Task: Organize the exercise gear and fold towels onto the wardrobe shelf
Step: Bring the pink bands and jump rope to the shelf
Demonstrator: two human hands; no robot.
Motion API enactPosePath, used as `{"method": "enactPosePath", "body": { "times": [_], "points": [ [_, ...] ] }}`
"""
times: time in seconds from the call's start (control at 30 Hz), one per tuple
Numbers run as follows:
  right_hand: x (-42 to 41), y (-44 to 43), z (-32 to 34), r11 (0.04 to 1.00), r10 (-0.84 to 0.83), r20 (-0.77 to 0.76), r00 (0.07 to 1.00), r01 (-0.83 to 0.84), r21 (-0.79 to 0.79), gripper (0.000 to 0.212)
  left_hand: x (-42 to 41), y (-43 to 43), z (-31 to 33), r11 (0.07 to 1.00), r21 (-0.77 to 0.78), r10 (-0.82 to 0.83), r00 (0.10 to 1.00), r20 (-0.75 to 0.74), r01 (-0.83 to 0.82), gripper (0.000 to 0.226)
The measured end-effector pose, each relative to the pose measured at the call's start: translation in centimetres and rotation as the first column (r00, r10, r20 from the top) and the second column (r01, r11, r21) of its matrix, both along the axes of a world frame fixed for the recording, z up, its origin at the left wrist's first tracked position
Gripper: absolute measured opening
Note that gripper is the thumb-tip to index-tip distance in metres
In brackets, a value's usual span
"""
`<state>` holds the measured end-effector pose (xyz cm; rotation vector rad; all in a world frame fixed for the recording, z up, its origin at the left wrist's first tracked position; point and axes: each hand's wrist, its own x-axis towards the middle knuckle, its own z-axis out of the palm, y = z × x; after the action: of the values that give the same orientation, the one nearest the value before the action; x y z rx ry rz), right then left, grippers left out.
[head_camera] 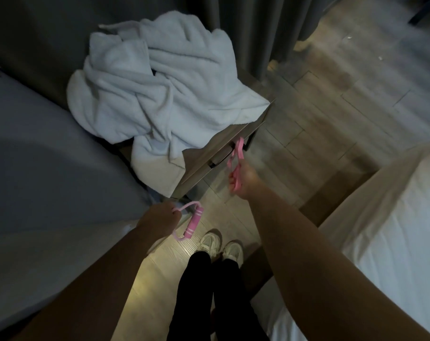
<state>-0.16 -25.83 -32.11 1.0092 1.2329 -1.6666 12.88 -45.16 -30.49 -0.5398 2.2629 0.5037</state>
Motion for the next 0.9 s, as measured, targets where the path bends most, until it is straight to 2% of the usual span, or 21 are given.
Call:
{"method": "enactPosePath", "body": {
  "times": [0.07,0.27,0.47,0.57,0.63,0.73,0.83,0.9],
  "points": [
    [0.8,1.0,0.9,0.999,0.034,-0.016,0.999,-0.034,0.010,0.052,0.2,-0.1,1.2,0.996,0.055,0.066,0.998,-0.014,-0.065,0.025],
    [3.7,3.3,4.5,0.978,0.172,-0.055,0.984,-0.164,0.131,0.042,1.7,1.0,6.0,0.992,0.026,0.127,0.986,-0.109,-0.125,0.016],
    [7.5,5.2,9.9,0.941,0.312,-0.117,0.943,-0.290,0.176,0.033,6.3,2.4,10.9,0.929,0.187,0.354,0.912,-0.206,-0.318,0.022],
    [9.5,5.9,11.7,0.882,0.450,-0.149,0.881,-0.412,0.227,0.032,9.2,3.2,12.6,0.905,0.236,0.406,0.885,-0.229,-0.354,0.022],
    [10.8,6.5,12.4,0.784,0.611,-0.213,0.763,-0.543,0.301,0.031,11.3,3.5,13.1,0.876,0.287,0.453,0.865,-0.215,-0.388,0.023],
    [12.3,7.3,13.2,0.525,0.849,-0.329,0.413,-0.728,0.441,0.019,14.6,3.6,13.5,0.817,0.383,0.521,0.837,-0.170,-0.431,0.020],
    [13.8,6.6,14.2,0.272,0.940,-0.330,0.086,-0.772,0.575,0.035,17.3,3.0,13.6,0.831,0.361,0.508,0.841,-0.186,-0.423,0.020],
    [15.0,5.3,14.7,0.114,0.944,-0.306,-0.125,-0.745,0.658,0.041,19.2,2.3,13.9,0.814,0.387,0.526,0.831,-0.178,-0.432,0.020]
  ]
}}
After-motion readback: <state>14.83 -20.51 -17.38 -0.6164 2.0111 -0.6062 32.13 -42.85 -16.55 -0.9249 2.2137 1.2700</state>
